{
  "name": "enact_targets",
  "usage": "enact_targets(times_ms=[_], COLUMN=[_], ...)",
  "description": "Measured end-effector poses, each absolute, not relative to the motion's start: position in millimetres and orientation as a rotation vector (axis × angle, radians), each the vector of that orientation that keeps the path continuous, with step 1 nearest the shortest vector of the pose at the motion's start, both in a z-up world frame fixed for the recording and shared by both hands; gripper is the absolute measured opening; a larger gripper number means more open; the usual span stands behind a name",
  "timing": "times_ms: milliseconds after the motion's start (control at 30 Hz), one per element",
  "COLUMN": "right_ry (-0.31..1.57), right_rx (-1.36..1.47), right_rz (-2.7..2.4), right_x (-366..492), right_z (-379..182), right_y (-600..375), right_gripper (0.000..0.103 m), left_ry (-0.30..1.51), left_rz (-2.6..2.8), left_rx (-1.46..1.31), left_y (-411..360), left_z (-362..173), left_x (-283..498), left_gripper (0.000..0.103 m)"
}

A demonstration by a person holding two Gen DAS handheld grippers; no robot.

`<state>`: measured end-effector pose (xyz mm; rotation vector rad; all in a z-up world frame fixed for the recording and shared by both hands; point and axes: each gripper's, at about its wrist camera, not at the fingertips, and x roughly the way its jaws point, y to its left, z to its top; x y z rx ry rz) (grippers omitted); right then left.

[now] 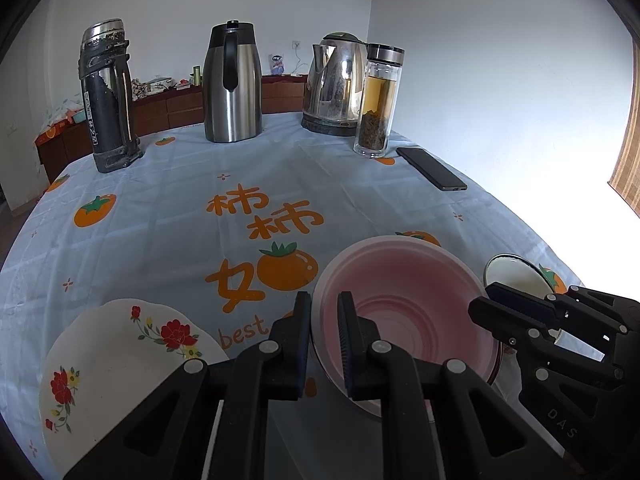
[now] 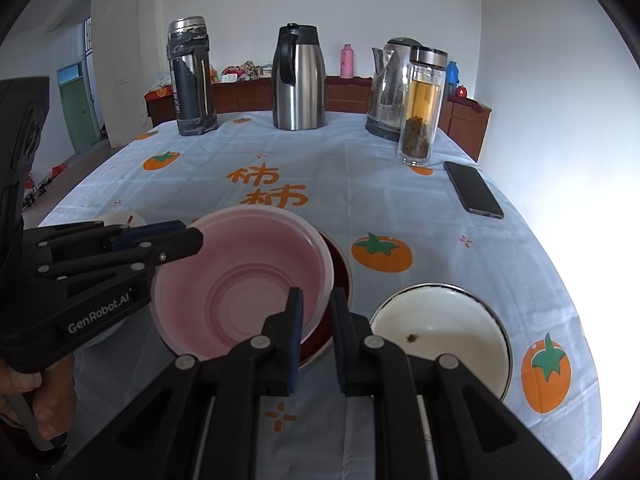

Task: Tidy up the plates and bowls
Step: 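Lower the pink plastic bowl into the steel bowl with the left gripper, then open the left gripper and release the pink plastic bowl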

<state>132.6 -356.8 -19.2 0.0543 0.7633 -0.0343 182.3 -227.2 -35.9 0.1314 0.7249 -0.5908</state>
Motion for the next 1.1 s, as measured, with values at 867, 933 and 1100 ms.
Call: enact_targets(times_ms=[867, 933, 1100], right_ry=[0.760, 0.760, 0.760], right_rx=[0.059, 0.058, 0.055], right_rz=[-0.027, -0.027, -0.027], right_x=[128.7, 128.7, 128.5], right_z=[-19.6, -19.5, -19.8], right_y=[-354.8, -354.6, -354.7], right_gripper=[0.015, 0.015, 0.015], left_ry=[0.761, 0.760, 0.764], left_rz=[-0.635, -0.636, -0.633], left_rx=[0.122, 0.121, 0.120], left_y=[-232.4, -232.4, -231.9], left_z=[-39.9, -39.5, -39.8], left_x=[181.7, 181.2, 181.2], left_gripper=[0.044, 0.044, 0.044])
